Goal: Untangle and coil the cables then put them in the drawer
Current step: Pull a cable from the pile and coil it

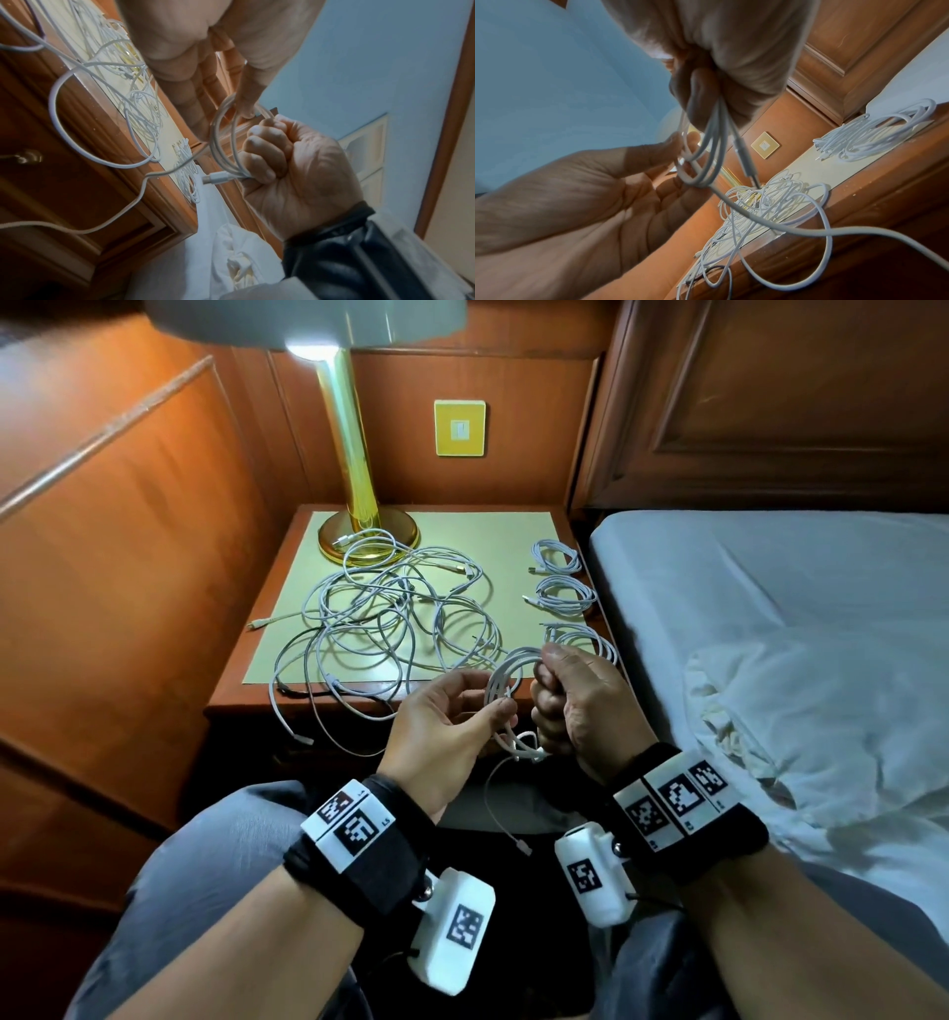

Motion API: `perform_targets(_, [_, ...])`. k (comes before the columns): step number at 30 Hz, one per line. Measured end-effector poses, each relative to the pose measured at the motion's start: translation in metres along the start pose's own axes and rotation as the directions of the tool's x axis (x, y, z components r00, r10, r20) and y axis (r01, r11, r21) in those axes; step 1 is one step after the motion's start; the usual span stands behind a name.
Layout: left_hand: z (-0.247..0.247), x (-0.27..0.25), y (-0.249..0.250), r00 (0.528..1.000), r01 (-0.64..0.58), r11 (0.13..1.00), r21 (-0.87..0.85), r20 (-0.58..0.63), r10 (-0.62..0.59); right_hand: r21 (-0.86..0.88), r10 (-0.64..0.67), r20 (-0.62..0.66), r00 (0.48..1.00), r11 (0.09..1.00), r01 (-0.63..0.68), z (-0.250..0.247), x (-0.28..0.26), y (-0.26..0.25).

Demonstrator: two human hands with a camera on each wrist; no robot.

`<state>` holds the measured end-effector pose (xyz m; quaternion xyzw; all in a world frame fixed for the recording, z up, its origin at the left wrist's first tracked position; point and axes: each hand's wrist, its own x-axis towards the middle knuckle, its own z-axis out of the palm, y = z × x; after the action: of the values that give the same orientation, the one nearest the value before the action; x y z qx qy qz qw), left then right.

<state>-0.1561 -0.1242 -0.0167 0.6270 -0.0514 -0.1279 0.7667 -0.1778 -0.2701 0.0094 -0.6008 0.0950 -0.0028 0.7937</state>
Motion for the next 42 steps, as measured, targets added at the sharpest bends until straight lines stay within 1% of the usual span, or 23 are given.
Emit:
perform_targets(4, [-0.001, -0.001, 0.002, 1.000, 0.028, 0.997, -0.074, -0.006, -0.029, -0.018, -0.030, 0.003, 1.000, 0.999, 0.030, 0.001, -0.001, 0.002])
perform_targets(9, [-0.001, 0.001, 0.000, 0.999, 0.044, 0.995, -0.084, 0.003, -0.044, -0.016, -0.032, -0.001, 0.999, 0.999, 0.032, 0.003, -0.002, 0.001])
perform_targets(12, [-0.002, 0.003, -0.002, 0.998, 0.062, 0.990, -0.130, 0.028, -0.059, -0.009, -0.038, -0.009, 0.999, 0.999, 0.038, 0.002, -0.001, 0.003])
perform_targets(17, [0.001, 0.002, -0.001, 0.987, 0.104, 0.958, -0.265, 0.144, -0.068, -0.036, -0.066, -0.024, 0.998, 0.997, 0.065, 0.001, -0.002, 0.004])
perform_targets(19, [-0.001, 0.003, 0.004, 0.973, 0.158, 0.935, -0.317, 0.213, -0.092, -0.025, -0.079, -0.022, 0.997, 0.997, 0.078, 0.002, -0.003, 0.001])
perform_targets(22, [-0.004, 0.003, 0.010, 0.948, 0.221, 0.924, -0.313, 0.290, -0.129, -0.067, -0.101, -0.019, 0.995, 0.993, 0.100, 0.002, -0.003, -0.002])
perform_targets(24, [-0.003, 0.004, 0.009, 0.955, 0.195, 0.944, -0.267, 0.271, -0.120, -0.082, -0.112, -0.010, 0.994, 0.990, 0.111, 0.002, -0.005, -0.003])
perform_targets(26, [0.000, 0.004, 0.006, 0.974, 0.122, 0.972, -0.201, 0.210, -0.079, -0.103, -0.131, 0.003, 0.991, 0.986, 0.130, 0.003, -0.007, -0.003])
perform_targets(29, [0.004, 0.002, 0.003, 0.985, 0.024, 0.995, -0.101, 0.174, -0.006, -0.142, -0.172, 0.004, 0.985, 0.975, 0.170, 0.003, -0.005, 0.001])
perform_targets(32, [0.001, 0.003, 0.001, 0.992, -0.044, 0.994, 0.101, 0.120, 0.032, -0.164, -0.185, -0.004, 0.983, 0.969, 0.182, 0.000, 0.001, 0.006])
perform_targets(34, [-0.002, 0.006, 0.000, 0.998, -0.063, 0.972, 0.227, 0.025, 0.059, -0.217, -0.191, -0.034, 0.981, 0.960, 0.179, -0.003, 0.005, 0.009])
perform_targets(35, [-0.004, 0.008, 0.000, 0.997, -0.059, 0.965, 0.256, -0.033, 0.070, -0.242, -0.196, -0.054, 0.979, 0.954, 0.178, -0.005, 0.007, 0.009])
perform_targets(37, [-0.009, 0.010, 0.002, 0.993, -0.042, 0.968, 0.249, -0.095, 0.068, -0.262, -0.206, -0.106, 0.973, 0.950, 0.173, -0.010, 0.011, 0.007])
perform_targets(42, [-0.021, 0.015, 0.015, 0.993, -0.052, 0.989, 0.136, -0.094, 0.065, -0.213, -0.223, -0.268, 0.937, 0.963, 0.168, -0.025, 0.016, -0.009])
